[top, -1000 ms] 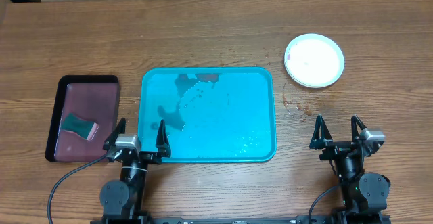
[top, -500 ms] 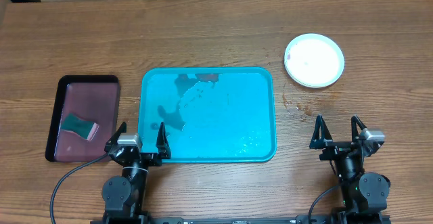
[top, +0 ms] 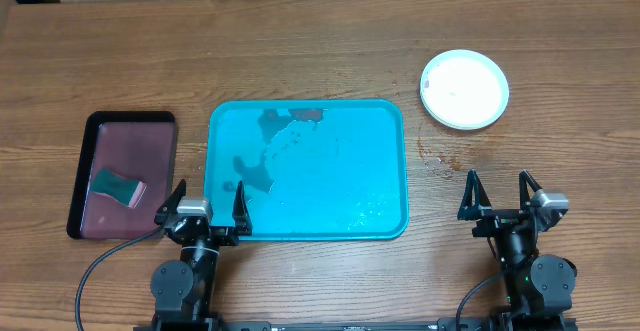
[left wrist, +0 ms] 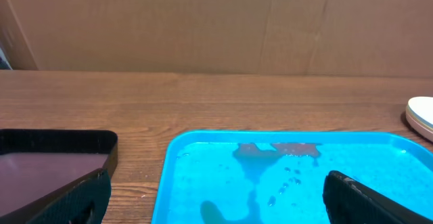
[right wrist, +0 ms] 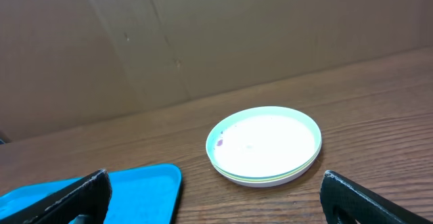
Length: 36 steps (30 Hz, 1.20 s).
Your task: Clean dirty plates on tray and stack at the side
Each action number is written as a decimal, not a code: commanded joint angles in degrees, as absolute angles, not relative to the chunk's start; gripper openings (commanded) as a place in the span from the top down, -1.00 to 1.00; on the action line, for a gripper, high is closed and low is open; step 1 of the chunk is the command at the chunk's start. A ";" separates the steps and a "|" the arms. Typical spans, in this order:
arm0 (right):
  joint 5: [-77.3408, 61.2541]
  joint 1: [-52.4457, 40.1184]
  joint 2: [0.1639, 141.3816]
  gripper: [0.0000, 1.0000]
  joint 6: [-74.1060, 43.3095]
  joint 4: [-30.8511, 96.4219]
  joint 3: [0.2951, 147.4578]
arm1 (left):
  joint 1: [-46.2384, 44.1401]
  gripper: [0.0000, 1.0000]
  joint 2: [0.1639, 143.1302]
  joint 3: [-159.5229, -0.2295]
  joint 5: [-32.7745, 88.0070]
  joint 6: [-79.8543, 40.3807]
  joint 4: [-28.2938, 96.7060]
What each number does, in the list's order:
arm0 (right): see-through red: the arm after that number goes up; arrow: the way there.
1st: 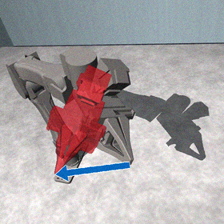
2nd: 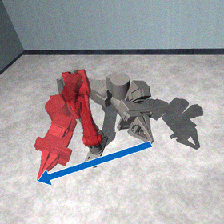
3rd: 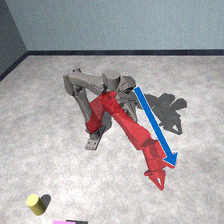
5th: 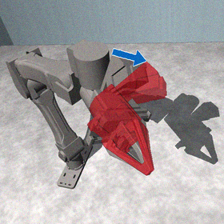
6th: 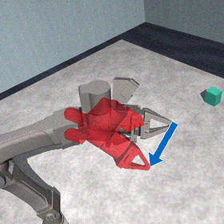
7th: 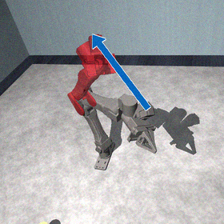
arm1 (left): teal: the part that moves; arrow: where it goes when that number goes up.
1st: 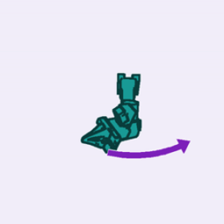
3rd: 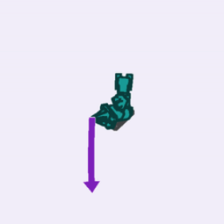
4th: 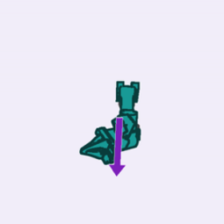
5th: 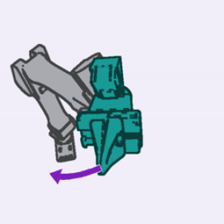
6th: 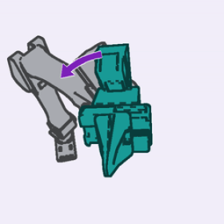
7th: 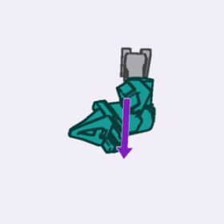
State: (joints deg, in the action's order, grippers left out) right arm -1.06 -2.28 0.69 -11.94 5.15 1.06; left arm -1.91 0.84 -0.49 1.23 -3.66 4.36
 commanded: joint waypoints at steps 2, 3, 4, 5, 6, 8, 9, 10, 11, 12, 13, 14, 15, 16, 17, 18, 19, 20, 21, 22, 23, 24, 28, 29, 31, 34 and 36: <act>-0.49 -2.13 0.16 -1.00 -11.51 4.84 0.47 | -2.28 -0.99 0.25 -0.27 1.04 -2.98 4.47; -0.49 -2.13 0.16 -1.00 -11.51 4.84 0.47 | -2.28 -0.99 0.25 -0.27 0.99 -2.98 4.47; -0.49 -2.13 0.16 -1.00 -11.51 4.84 0.47 | -2.28 -0.99 0.25 -0.27 1.02 -2.98 4.47; -0.49 -2.13 0.16 -1.00 -11.51 4.84 0.47 | -2.28 -0.99 0.25 -0.27 1.02 -2.98 4.47; -0.49 -2.13 0.16 -1.00 -11.51 4.84 0.47 | -2.28 -1.00 0.25 -0.27 1.02 -2.98 4.47; -0.49 -2.13 0.16 -1.00 -11.51 4.84 0.47 | -2.28 -0.99 0.25 -0.27 1.02 -2.98 4.47; -0.49 -2.13 0.16 -1.00 -11.51 4.84 0.47 | -2.28 -0.99 0.25 -0.27 0.99 -2.98 4.47; -0.49 -2.13 0.16 -1.00 -11.51 4.84 0.47 | -2.28 -0.99 0.25 -0.27 1.02 -2.98 4.47; -0.49 -2.13 0.16 -1.00 -11.51 4.84 0.47 | -2.28 -1.00 0.25 -0.27 1.02 -2.98 4.47; -0.49 -2.13 0.16 -1.00 -11.51 4.84 0.47 | -2.28 -1.00 0.25 -0.27 1.02 -2.98 4.47; -0.49 -2.13 0.16 -1.00 -11.51 4.84 0.47 | -2.28 -1.00 0.25 -0.27 1.02 -2.98 4.47; -0.49 -2.13 0.16 -1.00 -11.51 4.84 0.47 | -2.28 -1.00 0.25 -0.27 1.02 -2.98 4.47; -0.49 -2.13 0.16 -1.00 -11.51 4.84 0.47 | -2.28 -0.99 0.25 -0.27 1.02 -2.98 4.47; -0.49 -2.13 0.16 -1.00 -11.51 4.84 0.47 | -2.28 -1.00 0.25 -0.27 1.02 -2.98 4.47; -0.49 -2.13 0.16 -1.00 -11.51 4.84 0.47 | -2.28 -0.99 0.25 -0.27 1.02 -2.98 4.47; -0.49 -2.13 0.16 -1.00 -11.51 4.84 0.47 | -2.28 -1.00 0.25 -0.27 1.02 -2.98 4.47; -0.49 -2.13 0.16 -1.00 -11.51 4.84 0.47 | -2.28 -1.00 0.25 -0.27 1.02 -2.98 4.47; -0.49 -2.13 0.16 -1.00 -11.51 4.84 0.47 | -2.28 -1.00 0.25 -0.27 1.02 -2.98 4.47; -0.49 -2.13 0.16 -1.00 -11.51 4.84 0.47 | -2.28 -1.00 0.25 -0.27 1.02 -2.98 4.47; -0.49 -2.13 0.16 -1.00 -11.51 4.84 0.47 | -2.28 -1.00 0.25 -0.27 1.02 -2.98 4.47; -0.49 -2.13 0.16 -1.00 -11.51 4.84 0.47 | -2.28 -1.00 0.25 -0.27 1.02 -2.98 4.47; -0.49 -2.13 0.16 -1.00 -11.51 4.84 0.47 | -2.28 -1.00 0.25 -0.27 1.02 -2.98 4.47; -0.49 -2.13 0.16 -1.00 -11.51 4.84 0.47 | -2.28 -0.99 0.25 -0.27 1.02 -2.98 4.47; -0.49 -2.13 0.16 -1.00 -11.51 4.84 0.47 | -2.28 -0.99 0.25 -0.27 1.02 -2.98 4.47; -0.49 -2.13 0.16 -1.00 -11.51 4.84 0.47 | -2.28 -0.99 0.25 -0.27 1.02 -2.98 4.47; -0.47 -2.13 0.16 -1.00 -11.51 4.84 0.47 | -2.28 -1.00 0.25 -0.27 1.02 -2.98 4.47; 0.19 -2.13 0.16 -1.00 -11.40 4.86 0.47 | -2.28 -0.99 0.25 -0.27 1.02 -2.98 4.47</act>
State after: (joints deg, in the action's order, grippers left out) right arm -1.02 -2.28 0.69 -11.90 5.17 1.06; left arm -1.91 0.86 -0.49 1.23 -3.66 4.36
